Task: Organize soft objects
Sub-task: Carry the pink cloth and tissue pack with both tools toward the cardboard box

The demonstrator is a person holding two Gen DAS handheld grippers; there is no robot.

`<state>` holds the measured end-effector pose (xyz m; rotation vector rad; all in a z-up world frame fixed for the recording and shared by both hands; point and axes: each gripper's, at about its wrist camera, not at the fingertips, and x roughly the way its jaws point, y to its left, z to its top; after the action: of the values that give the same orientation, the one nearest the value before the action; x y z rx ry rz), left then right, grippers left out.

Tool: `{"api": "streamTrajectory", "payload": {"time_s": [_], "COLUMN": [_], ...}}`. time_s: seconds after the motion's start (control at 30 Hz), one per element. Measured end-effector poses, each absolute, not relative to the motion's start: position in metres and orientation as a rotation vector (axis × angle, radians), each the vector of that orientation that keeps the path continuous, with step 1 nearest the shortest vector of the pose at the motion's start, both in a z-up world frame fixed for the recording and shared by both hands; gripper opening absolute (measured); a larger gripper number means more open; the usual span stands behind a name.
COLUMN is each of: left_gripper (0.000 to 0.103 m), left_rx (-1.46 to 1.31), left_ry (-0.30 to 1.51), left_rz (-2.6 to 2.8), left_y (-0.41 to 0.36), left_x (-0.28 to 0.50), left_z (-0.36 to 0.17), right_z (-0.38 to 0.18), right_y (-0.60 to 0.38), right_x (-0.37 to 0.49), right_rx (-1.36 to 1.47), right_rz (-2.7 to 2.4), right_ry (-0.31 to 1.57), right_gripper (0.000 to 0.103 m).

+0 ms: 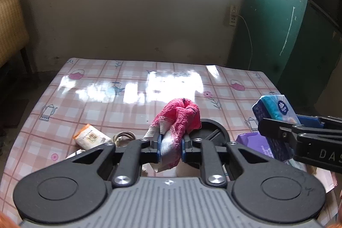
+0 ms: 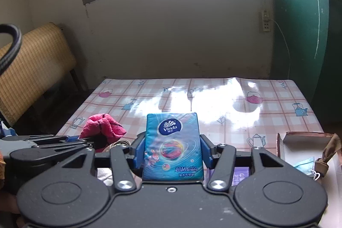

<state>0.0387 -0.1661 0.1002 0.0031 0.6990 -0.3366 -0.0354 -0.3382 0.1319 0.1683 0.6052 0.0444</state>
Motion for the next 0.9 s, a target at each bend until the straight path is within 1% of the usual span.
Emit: {"api": "streamTrajectory", "payload": {"time_s": [0.9], "left_gripper": [0.019], "left_rx": [0.067], "left_ry": [0.714], "left_rz": [-0.472], "left_y": [-0.230], "left_x": [0.028], "left_z": [0.092], "right_z": [0.125], "right_y": [-0.400], "right_x": [-0.058], "right_rx": [0.215], "right_rz": [-0.076], "right_ry": [0.606], "right_gripper": [0.064]}}
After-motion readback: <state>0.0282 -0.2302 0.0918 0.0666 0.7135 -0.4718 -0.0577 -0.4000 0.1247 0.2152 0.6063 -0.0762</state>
